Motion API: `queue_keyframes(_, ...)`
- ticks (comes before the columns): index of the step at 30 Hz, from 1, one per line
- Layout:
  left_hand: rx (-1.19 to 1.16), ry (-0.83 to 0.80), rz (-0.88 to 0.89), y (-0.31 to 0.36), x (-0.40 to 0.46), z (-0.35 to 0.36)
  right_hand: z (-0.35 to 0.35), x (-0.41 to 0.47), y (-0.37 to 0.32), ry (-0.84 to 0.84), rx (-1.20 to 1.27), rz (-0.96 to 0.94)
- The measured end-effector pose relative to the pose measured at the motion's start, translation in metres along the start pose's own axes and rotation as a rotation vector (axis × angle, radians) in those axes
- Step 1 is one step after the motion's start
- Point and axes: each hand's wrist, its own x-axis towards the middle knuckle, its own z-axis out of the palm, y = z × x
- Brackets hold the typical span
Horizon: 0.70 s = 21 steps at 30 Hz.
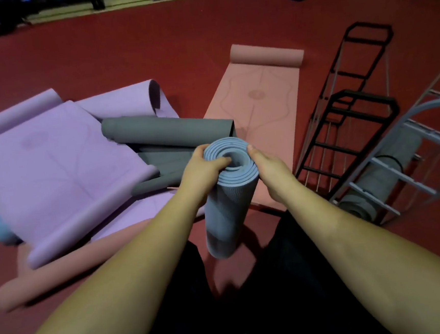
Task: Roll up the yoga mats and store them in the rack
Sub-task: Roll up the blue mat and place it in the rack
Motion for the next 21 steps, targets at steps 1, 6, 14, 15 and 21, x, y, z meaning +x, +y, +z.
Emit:
queue_keyframes(1, 0.033, 0.022, -0.001, 0.006, 0.002, 0.005, -0.003, 0.003, 0.0, 0.025, 0.023, 0.005)
queue_keyframes(6, 0.234, 0.06, 0.098, 0.042, 0.024, 0.037, -0.032, 0.026, -0.012, 0.043, 0.211, 0.027)
queue_keyframes(14, 0.651, -0.167, -0.02, 0.036, 0.097, 0.138, -0.113, 0.086, 0.058, 0.025, 0.401, 0.338)
queue_keyframes(15, 0.734, -0.21, -0.013, 0.033, 0.106, 0.158, -0.129, 0.091, 0.069, 0.048, 0.456, 0.356)
queue_keyframes(21, 1.011, -0.504, -0.027, 0.012, 0.143, 0.258, -0.196, 0.105, 0.133, 0.129, 0.66, 0.386)
